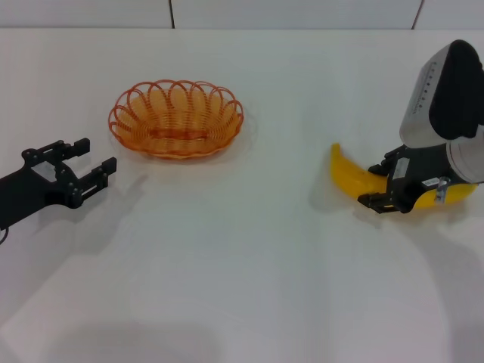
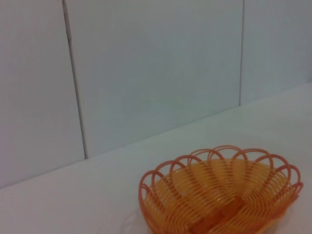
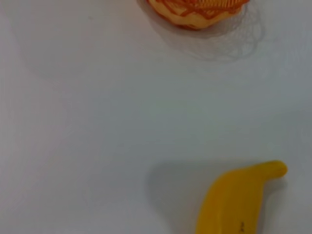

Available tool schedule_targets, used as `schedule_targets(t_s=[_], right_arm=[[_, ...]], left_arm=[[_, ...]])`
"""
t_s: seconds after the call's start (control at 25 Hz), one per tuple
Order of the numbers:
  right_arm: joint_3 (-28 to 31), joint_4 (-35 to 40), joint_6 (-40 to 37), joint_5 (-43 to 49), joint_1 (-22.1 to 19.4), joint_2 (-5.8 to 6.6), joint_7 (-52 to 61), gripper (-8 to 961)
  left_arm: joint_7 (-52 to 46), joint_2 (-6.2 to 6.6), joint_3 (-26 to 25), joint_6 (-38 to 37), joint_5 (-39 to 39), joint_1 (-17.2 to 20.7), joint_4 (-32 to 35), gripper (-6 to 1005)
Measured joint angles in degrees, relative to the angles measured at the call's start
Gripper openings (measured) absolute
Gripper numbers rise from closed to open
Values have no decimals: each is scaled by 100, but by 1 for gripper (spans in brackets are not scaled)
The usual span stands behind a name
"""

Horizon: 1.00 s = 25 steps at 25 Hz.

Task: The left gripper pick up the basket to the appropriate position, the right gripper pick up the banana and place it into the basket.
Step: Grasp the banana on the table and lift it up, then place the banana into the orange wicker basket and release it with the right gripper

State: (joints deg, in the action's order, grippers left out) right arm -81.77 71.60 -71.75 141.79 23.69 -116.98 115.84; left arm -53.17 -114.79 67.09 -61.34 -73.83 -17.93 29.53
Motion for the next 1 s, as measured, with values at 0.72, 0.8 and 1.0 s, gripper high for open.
schedule_targets(t_s=[0.72, 0.8, 1.0], right_arm=[[-925, 871, 480, -1095, 2, -18, -469, 507], [-1134, 900, 674, -1099, 51, -18, -483, 507], [-1493, 892, 1190, -1102, 341, -18, -499, 507]], left_arm=[[0, -1, -3, -1, 0, 17, 0, 577], [0, -5, -3, -1, 0, 17, 0, 577], [0, -8, -3, -1, 0, 13, 0, 577]])
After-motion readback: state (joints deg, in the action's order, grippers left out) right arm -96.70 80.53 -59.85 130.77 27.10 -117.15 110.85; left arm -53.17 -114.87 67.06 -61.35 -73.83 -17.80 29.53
